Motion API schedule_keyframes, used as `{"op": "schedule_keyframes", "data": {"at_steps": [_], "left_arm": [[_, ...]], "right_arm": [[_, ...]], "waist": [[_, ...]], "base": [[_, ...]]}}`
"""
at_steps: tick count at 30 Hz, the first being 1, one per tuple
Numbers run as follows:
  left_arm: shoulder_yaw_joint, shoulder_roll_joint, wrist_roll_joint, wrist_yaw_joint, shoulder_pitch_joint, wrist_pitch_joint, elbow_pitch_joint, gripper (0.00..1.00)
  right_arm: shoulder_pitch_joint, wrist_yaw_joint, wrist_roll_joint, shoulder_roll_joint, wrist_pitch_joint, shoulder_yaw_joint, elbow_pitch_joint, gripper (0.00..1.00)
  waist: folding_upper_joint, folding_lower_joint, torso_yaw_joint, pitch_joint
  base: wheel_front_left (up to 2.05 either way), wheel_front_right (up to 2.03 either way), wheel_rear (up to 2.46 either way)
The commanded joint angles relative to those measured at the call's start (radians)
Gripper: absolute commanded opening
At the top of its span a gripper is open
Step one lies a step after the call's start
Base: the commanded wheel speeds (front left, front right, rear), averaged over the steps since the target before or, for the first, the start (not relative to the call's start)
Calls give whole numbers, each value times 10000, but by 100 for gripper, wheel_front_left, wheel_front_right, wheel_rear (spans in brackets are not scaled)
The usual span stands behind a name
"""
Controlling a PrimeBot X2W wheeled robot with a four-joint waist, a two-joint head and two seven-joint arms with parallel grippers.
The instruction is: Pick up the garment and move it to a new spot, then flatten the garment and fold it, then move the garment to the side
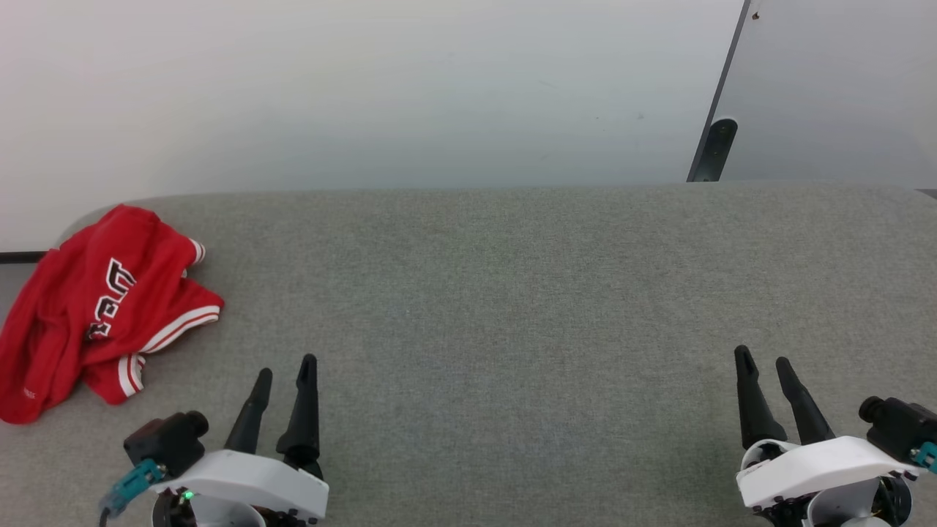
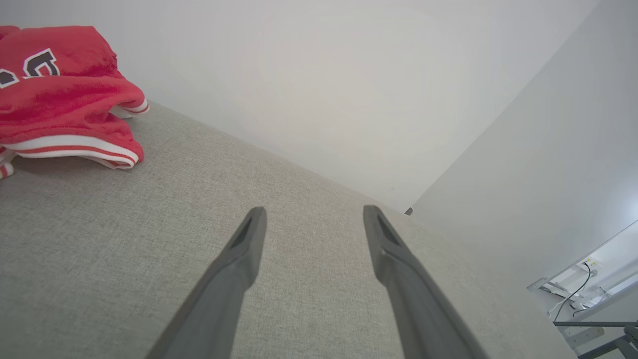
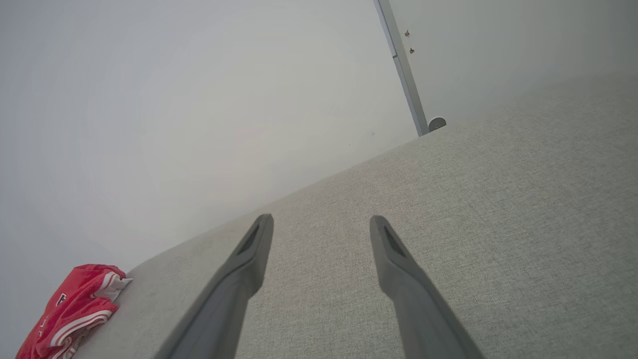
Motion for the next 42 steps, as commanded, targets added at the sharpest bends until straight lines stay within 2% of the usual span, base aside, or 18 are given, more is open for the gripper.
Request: {"op": "schedule_keyframes", "data": {"at_steps": [1, 23, 42], "left_arm": [[-21, 55, 372, -39, -21, -114, -172, 100], [63, 25, 2847, -287, 95, -683, -509, 100], [240, -94, 4439, -429, 151, -1062, -677, 100]], "right_arm": [[-196, 8, -344, 7, -115, 67, -95, 100], [-321, 9, -2681, 6, -687, 264, -109, 100], [-450, 11, -4397, 4, -1077, 373, -78, 100]], "waist": [[0, 0, -1, -2], [0, 0, -31, -17], [0, 0, 53, -11]], "base": [[0, 0, 0], [0, 0, 0], [0, 0, 0]]}}
